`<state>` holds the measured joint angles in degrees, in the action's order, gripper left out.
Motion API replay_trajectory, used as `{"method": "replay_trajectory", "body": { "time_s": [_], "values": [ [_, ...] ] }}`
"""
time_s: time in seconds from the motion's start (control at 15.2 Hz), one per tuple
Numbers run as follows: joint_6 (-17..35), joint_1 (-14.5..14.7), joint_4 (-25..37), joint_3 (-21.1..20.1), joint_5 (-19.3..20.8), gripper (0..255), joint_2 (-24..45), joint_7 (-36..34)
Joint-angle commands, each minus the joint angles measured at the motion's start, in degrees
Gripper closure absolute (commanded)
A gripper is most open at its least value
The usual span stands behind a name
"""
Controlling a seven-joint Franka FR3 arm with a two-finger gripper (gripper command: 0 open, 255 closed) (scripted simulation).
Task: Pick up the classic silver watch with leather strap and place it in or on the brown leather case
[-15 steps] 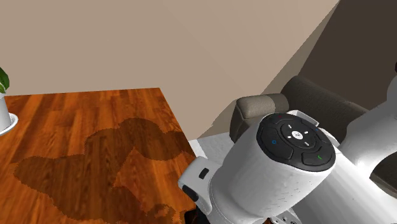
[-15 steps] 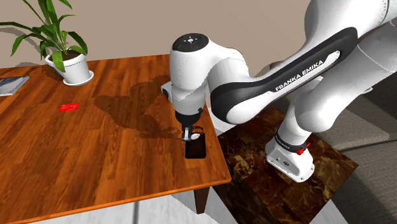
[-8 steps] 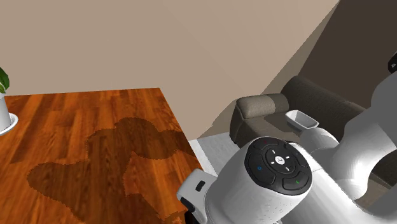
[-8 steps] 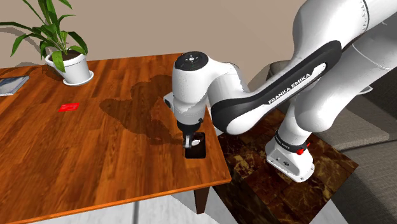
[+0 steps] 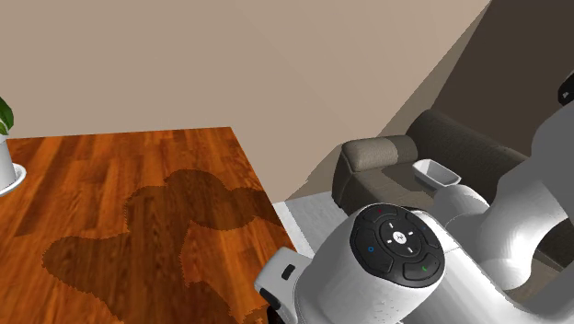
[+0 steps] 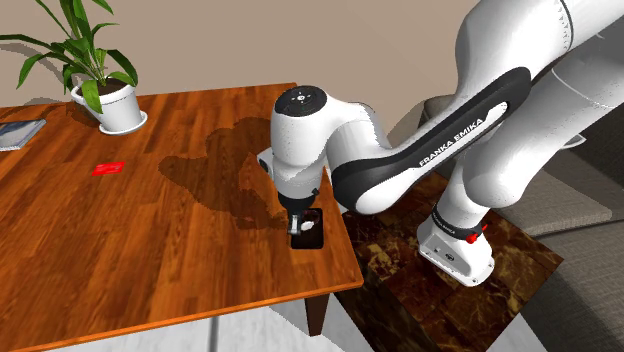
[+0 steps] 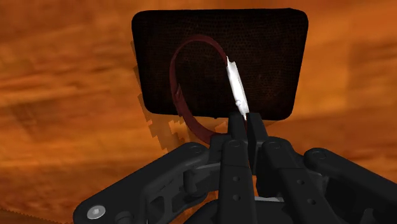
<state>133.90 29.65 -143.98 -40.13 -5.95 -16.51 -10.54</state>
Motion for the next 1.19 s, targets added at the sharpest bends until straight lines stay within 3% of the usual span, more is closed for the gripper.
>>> {"method": "replay_trajectory", "body": {
  "time_s": [0.0,0.33,0.59,1.12],
  "values": [
    [0.0,0.0,0.0,0.0,0.0,0,0.0,0.0],
    [0.0,0.0,0.0,0.0,0.0,0,0.0,0.0],
    [-8.4,1.7,3.6,2.4,-2.6,0,-5.3,2.2],
    [-8.4,1.8,3.6,2.4,-2.6,0,-5.3,2.2]
  ]
}}
